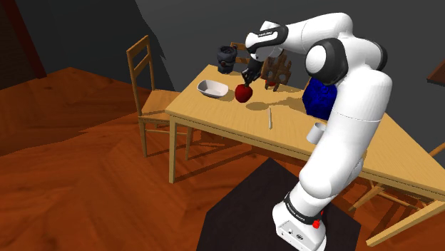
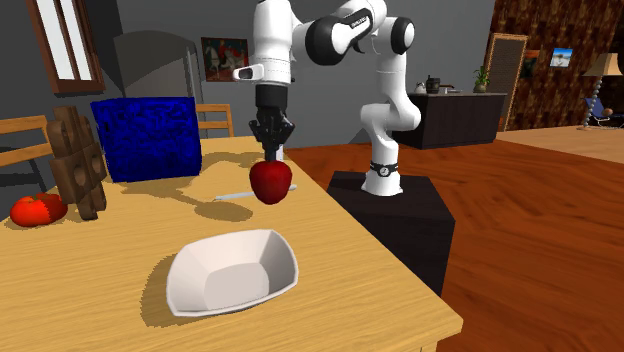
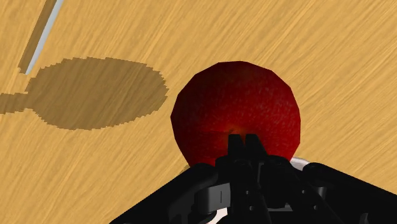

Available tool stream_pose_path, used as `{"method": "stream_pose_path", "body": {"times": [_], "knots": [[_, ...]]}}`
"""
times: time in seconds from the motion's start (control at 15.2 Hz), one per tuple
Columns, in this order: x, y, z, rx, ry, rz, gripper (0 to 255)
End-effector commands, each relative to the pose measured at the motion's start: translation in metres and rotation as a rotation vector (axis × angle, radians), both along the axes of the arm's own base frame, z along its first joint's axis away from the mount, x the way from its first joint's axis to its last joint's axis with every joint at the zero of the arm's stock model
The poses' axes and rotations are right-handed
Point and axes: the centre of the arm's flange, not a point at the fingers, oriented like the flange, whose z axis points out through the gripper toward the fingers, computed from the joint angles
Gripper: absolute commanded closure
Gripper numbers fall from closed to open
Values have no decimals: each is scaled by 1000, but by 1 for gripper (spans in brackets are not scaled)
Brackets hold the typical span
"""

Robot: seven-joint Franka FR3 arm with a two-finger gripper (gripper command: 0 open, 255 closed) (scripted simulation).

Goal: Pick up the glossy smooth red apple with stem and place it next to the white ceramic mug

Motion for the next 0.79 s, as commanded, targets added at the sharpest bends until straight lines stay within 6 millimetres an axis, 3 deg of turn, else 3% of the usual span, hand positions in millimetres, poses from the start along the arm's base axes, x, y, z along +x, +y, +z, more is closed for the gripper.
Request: {"method": "stream_pose_path", "body": {"times": [0.0, 0.73], "knots": [[0, 0, 10, 0, 0, 0, 255], [0, 0, 68, 0, 0, 0, 255]]}}
